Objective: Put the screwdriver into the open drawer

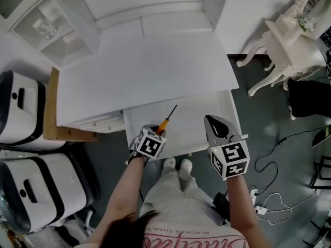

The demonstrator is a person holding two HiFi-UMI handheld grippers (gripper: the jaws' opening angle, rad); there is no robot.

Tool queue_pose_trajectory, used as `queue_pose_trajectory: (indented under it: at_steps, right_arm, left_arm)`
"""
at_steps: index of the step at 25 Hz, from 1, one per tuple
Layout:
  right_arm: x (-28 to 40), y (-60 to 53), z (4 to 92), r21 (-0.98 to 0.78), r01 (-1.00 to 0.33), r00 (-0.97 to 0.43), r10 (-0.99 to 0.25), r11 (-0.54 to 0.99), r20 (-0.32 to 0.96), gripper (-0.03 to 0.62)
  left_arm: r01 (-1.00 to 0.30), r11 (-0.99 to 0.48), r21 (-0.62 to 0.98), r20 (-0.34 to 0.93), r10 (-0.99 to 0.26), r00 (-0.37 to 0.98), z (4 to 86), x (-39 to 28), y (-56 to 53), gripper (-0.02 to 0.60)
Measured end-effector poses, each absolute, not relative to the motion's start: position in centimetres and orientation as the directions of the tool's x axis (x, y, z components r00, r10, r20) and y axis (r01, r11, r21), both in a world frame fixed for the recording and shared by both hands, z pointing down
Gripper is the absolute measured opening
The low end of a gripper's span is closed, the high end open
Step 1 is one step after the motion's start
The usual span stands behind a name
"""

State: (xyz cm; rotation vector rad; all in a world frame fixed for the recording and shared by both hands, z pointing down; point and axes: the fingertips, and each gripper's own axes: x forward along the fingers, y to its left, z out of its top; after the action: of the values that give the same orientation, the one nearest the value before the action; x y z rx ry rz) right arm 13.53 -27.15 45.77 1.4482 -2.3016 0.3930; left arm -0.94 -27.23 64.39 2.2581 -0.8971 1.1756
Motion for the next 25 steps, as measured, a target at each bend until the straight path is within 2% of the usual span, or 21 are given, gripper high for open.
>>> queue_pose_trajectory:
  at_steps: [12,25]
  right_arm:
    - [15.5,-28.7,47.7,-0.057,-0.920,-0.358,-0.776,0.387,0.519,0.002]
    - [15.9,-29.3,49.5,-0.106,-0.930,-0.350,-0.761,0.352,0.546,0.002]
  left_arm:
    - [-0.742,-0.653,0.153,0.936,-0.143,0.320,70.3,-1.9,-27.6,0.129]
    - [-0.777,-0.604,0.178,0.960,-0.066,0.272,73.5,-2.1,-28.5,0.129]
